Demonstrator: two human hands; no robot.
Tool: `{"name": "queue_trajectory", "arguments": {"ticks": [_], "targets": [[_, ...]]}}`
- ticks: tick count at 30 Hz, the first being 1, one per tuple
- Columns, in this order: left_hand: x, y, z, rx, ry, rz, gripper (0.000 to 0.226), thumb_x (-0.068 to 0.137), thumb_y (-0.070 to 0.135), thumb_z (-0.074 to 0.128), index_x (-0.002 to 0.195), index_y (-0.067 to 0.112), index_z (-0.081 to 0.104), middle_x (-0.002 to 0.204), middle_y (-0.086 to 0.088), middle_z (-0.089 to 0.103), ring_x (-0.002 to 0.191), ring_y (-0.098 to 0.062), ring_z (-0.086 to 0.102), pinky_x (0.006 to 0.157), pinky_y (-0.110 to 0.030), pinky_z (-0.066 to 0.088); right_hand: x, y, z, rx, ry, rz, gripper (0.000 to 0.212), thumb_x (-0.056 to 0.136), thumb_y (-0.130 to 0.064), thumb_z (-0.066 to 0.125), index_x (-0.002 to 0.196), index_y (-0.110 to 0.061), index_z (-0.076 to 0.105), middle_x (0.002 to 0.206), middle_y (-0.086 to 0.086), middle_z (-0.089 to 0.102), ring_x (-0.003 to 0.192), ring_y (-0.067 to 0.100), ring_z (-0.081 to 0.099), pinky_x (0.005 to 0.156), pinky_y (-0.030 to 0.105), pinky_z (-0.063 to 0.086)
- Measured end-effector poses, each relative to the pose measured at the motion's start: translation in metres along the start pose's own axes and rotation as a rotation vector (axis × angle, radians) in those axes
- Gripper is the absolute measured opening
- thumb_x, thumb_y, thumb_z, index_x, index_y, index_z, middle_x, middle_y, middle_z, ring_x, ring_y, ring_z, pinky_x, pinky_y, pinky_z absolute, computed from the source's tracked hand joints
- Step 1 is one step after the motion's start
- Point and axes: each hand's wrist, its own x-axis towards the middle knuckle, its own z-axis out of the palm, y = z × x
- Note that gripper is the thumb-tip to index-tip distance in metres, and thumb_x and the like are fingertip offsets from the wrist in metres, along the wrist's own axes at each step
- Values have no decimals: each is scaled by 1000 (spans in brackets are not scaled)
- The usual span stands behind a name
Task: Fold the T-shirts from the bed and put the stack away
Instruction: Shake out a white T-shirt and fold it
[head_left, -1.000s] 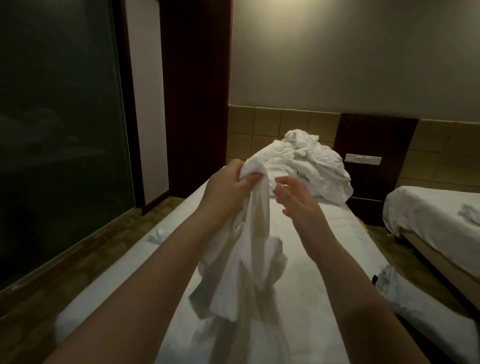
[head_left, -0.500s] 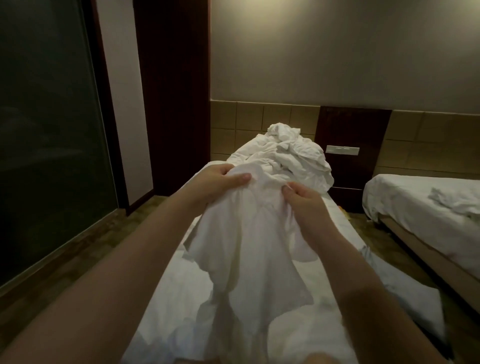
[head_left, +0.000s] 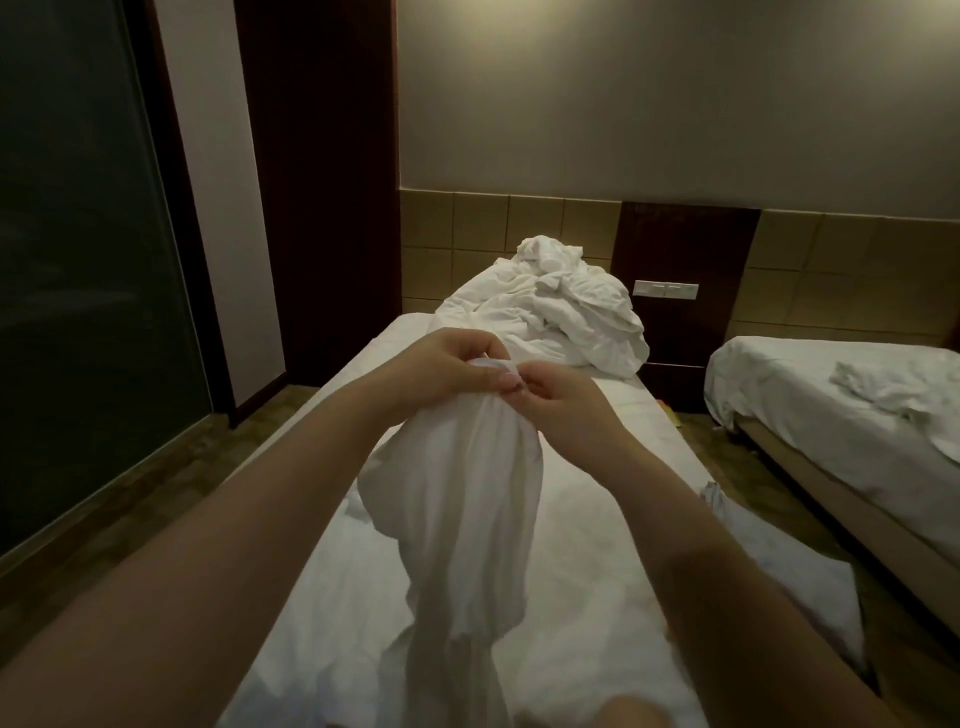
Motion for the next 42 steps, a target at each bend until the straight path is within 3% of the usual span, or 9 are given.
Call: {"name": "queue_trajectory", "arguments": {"ticks": [3, 7, 13, 18, 23, 27, 31, 35, 42], "targets": [[3, -10, 0, 183, 81, -32, 9, 82, 22, 69, 89, 22, 64, 82, 9, 60, 79, -6, 57, 72, -16, 46, 2, 7, -2, 158, 10, 121, 27, 94, -24, 49, 78, -10, 66, 78, 4, 61, 77, 16, 53, 74, 37, 43], [-4, -22, 13, 406, 516, -26, 15, 87, 32, 62, 78, 21, 58, 68, 9, 53, 64, -9, 49, 62, -27, 41, 8, 19, -3, 216, 174, 211, 38, 94, -27, 48, 80, 6, 60, 75, 14, 56, 75, 18, 48, 73, 38, 41], [1, -11, 54, -499, 127, -444, 52, 88, 61, 41, 90, 14, 64, 81, -4, 69, 77, -18, 67, 62, -25, 55, 4, 9, 1, 353, 100, 203, 23, 92, -21, 54, 80, -7, 68, 87, 22, 67, 82, 25, 62, 83, 44, 52], [22, -11, 57, -674, 213, -303, 19, 96, 25, 49, 93, 13, 64, 84, -6, 65, 74, -16, 63, 55, -25, 53, 10, 16, -26, 597, 107, 272, 27, 85, -21, 61, 100, 0, 67, 104, 25, 66, 100, 38, 64, 94, 51, 49], [62, 21, 24, -875, 390, -262, 21, 98, 9, 41, 84, 9, 57, 76, -6, 59, 63, -14, 58, 46, -22, 53, 48, 15, -70, 718, 320, 419, 17, 94, -13, 49, 104, -2, 59, 110, 19, 60, 103, 33, 59, 94, 44, 48], [97, 65, -26, -502, 398, -94, 22, 99, 16, 41, 96, 10, 62, 82, -5, 59, 70, -14, 57, 55, -21, 52, 95, -14, -116, 80, 170, 378, 43, 87, -40, 62, 114, -7, 62, 100, 7, 64, 92, 23, 63, 83, 35, 53], [111, 90, -85, -60, 507, 75, 21, 92, 28, 56, 96, 11, 67, 89, -6, 62, 82, -17, 57, 74, -29, 49, 122, -39, -169, -221, 359, 70, 30, 90, -30, 59, 101, -4, 67, 82, 0, 58, 86, 20, 56, 74, 28, 41], [98, 79, -139, 239, 594, 10, 24, 91, 30, 56, 104, 11, 65, 98, -5, 58, 94, -20, 53, 80, -30, 41, 127, -30, -215, -268, 363, 105, 26, 93, -26, 55, 105, -5, 63, 88, 5, 58, 84, 19, 52, 67, 26, 38], [90, 65, -160, 36, 425, -131, 18, 95, 21, 50, 98, 10, 64, 97, -10, 58, 93, -26, 56, 85, -37, 48, 113, -38, -224, 8, 118, 96, 17, 91, -11, 58, 106, -10, 65, 87, -1, 63, 72, 7, 56, 52, 10, 48]]}}
